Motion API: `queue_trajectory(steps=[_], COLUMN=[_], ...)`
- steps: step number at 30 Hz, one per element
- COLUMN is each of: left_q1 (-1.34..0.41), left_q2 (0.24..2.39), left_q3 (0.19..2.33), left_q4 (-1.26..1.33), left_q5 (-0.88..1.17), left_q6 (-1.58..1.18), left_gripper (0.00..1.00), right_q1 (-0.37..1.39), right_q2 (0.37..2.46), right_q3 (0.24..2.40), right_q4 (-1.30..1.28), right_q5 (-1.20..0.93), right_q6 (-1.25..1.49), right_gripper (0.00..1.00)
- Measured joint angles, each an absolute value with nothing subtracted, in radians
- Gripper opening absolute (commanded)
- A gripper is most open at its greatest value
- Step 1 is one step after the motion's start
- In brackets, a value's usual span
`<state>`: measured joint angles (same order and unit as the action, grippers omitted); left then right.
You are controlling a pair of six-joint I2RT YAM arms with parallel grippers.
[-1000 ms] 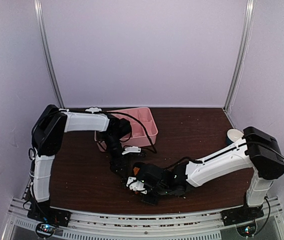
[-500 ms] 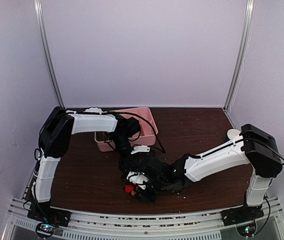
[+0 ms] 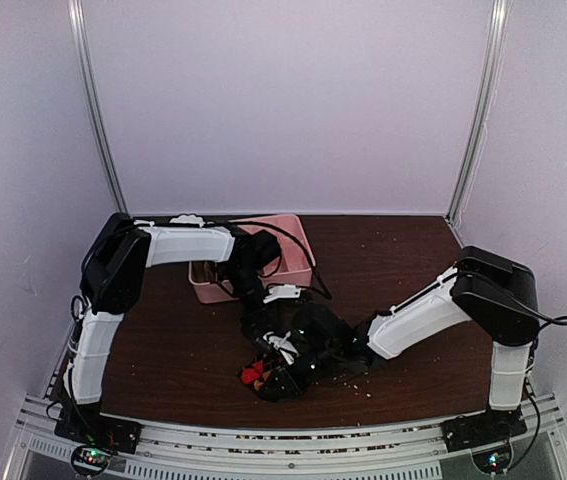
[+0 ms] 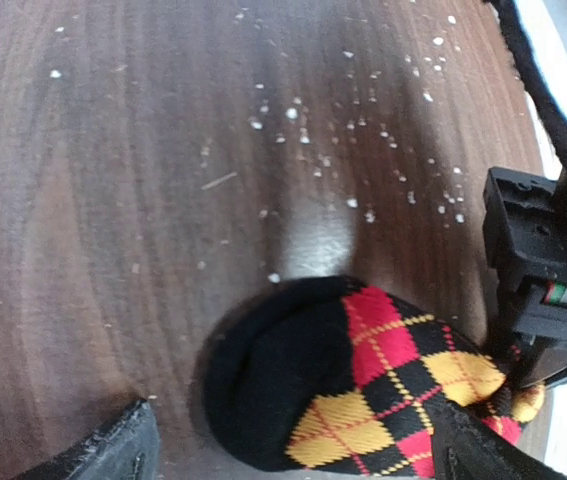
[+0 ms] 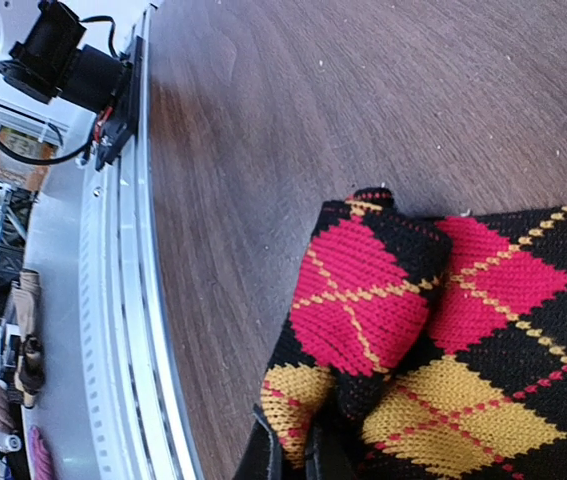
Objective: Roll the socks
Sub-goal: Roll the sock.
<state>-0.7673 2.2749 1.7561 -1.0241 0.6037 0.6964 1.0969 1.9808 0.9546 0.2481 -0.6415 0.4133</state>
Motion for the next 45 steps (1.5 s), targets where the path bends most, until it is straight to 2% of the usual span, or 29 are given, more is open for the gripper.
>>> queue_trajectory(steps=[9, 18, 23, 26, 30, 33, 36, 40, 45], left_q1=[-0.754, -0.754, -0.749, -0.745, -0.658, -0.593, -0.614, -0.762, -0.845], left_q2=[2.209, 1.993, 1.86, 1.791, 1.831, 1.828, 1.757, 1.689, 1.714], left_q3=[1.661, 1.437, 1.406, 1.398, 1.435, 1.372, 1.237, 1.119, 1.098], left_q4=[-0.883, -0.871, -0.865, -0.838, -0.885, -0.853, -0.823, -0.802, -0.761], left_q5=[0.507, 0.373, 0.326, 0.202, 0.291, 0.323, 0.349, 0.376, 0.42], left_q6=[0.649, 0.592, 0.55, 0.469, 0.468, 0.494, 0.558, 0.653, 0.69], left_gripper=[0.98, 0.98, 0.98, 0.98, 0.98, 0.98, 0.85, 0.63, 0.47], right_q1=[1.06, 1.034, 1.027, 1.025, 1.021, 1.018, 1.012, 1.005, 1.004], right_q2=[2.039, 2.081, 2.09, 2.094, 2.104, 2.113, 2.127, 2.139, 2.143], right_q3=[0.841, 0.822, 0.802, 0.791, 0.772, 0.758, 0.746, 0.737, 0.73], right_q4=[0.545, 0.67, 0.742, 0.78, 0.848, 0.901, 0.962, 1.01, 1.031], right_q5=[-0.739, -0.758, -0.743, -0.733, -0.727, -0.723, -0.723, -0.723, -0.71], right_q6=[0.6, 0.82, 0.903, 0.933, 0.977, 1.012, 1.061, 1.103, 1.127], right_gripper=[0.0, 0.0, 0.0, 0.0, 0.0, 0.0, 0.0, 0.0, 0.0])
